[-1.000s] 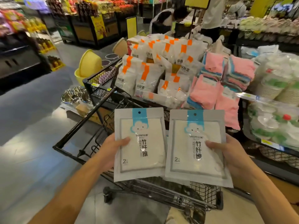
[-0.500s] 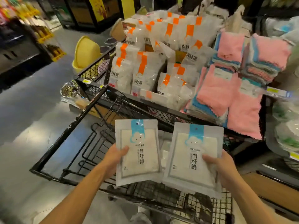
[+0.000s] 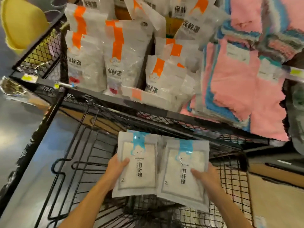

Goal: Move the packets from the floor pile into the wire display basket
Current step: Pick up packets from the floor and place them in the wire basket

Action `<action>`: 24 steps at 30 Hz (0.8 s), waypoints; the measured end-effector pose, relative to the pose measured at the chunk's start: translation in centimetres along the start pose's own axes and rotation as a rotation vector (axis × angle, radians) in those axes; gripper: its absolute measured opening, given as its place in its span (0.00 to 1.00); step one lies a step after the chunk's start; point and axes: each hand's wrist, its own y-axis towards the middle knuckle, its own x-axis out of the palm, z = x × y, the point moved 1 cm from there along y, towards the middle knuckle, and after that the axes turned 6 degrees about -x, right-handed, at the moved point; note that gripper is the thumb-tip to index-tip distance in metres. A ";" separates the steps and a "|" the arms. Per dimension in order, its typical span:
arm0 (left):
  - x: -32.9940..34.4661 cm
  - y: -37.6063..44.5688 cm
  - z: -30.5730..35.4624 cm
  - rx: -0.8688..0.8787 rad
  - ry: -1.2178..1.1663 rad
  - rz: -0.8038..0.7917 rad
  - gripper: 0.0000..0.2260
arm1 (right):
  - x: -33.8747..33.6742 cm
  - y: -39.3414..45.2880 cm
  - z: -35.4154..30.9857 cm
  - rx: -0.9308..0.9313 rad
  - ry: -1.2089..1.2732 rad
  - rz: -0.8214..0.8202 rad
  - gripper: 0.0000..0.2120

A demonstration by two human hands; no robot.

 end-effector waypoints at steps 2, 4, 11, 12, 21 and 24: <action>0.1 2.2 0.1 0.002 0.061 0.010 0.09 | 1.5 1.3 0.8 0.027 -0.053 0.028 0.15; 0.1 3.9 0.2 0.029 0.128 0.023 0.11 | 2.9 2.2 1.3 0.050 -0.096 0.077 0.17; 0.7 6.7 0.3 0.253 0.514 0.084 0.25 | 5.8 3.7 2.8 -0.012 -0.317 0.210 0.18; 0.9 6.9 0.0 0.283 0.637 0.083 0.25 | 6.2 3.6 2.9 -0.028 -0.353 0.233 0.21; 2.4 6.0 -1.0 0.406 1.328 0.204 0.27 | 7.3 2.2 3.0 -0.186 -0.857 0.305 0.37; 2.2 5.1 -0.6 0.509 1.346 0.256 0.26 | 6.6 1.8 2.2 -0.255 -1.043 0.271 0.37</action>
